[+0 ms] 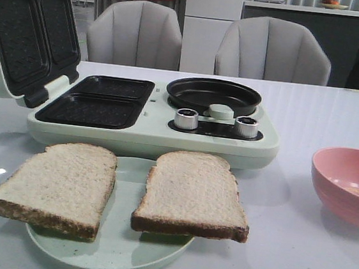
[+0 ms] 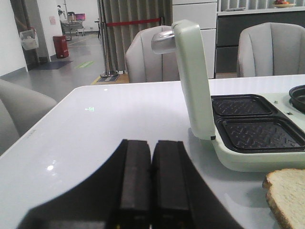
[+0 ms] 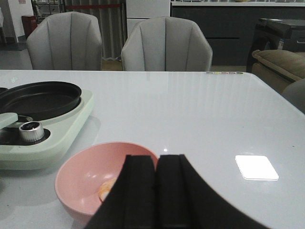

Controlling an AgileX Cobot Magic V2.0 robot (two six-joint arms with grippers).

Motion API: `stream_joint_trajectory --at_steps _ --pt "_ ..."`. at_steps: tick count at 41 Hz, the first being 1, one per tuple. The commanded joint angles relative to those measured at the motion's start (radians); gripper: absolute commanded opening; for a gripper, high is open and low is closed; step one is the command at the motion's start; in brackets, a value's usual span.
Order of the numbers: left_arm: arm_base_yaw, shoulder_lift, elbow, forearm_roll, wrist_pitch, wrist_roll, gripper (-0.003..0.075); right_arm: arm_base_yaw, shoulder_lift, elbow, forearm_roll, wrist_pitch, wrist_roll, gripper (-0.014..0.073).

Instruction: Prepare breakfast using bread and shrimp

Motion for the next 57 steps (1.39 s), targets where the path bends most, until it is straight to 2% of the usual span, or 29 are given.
stream_joint_trajectory --at_steps 1,5,10,20,29,37,45,57 --pt "-0.006 -0.019 0.006 -0.006 -0.097 -0.001 0.0099 0.0 -0.023 -0.018 0.0 -0.107 -0.009 0.0021" --pt "-0.006 -0.019 0.006 -0.006 -0.107 -0.001 0.0099 0.0 -0.023 -0.023 0.005 -0.101 -0.009 0.0021" --pt "-0.008 -0.019 -0.015 -0.023 -0.182 -0.001 0.0099 0.0 -0.023 -0.088 0.009 -0.046 -0.009 0.0021" --pt "-0.008 0.001 -0.236 -0.023 -0.173 -0.001 0.0099 0.0 0.007 -0.328 0.009 0.055 -0.009 0.0021" --pt "-0.008 0.119 -0.503 -0.023 -0.021 -0.001 0.0099 0.0 0.153 -0.552 0.009 0.169 -0.009 0.0021" --pt "-0.008 0.264 -0.666 -0.023 0.206 -0.001 0.0099 0.0 0.29 -0.673 0.009 0.305 -0.009 0.0021" --pt "-0.008 0.369 -0.666 -0.023 0.326 -0.001 0.0099 0.0 0.397 -0.672 0.009 0.399 -0.009 0.0021" --pt "-0.008 0.455 -0.612 -0.024 0.406 -0.001 0.0099 0.0 0.541 -0.672 0.009 0.546 -0.009 0.0021"
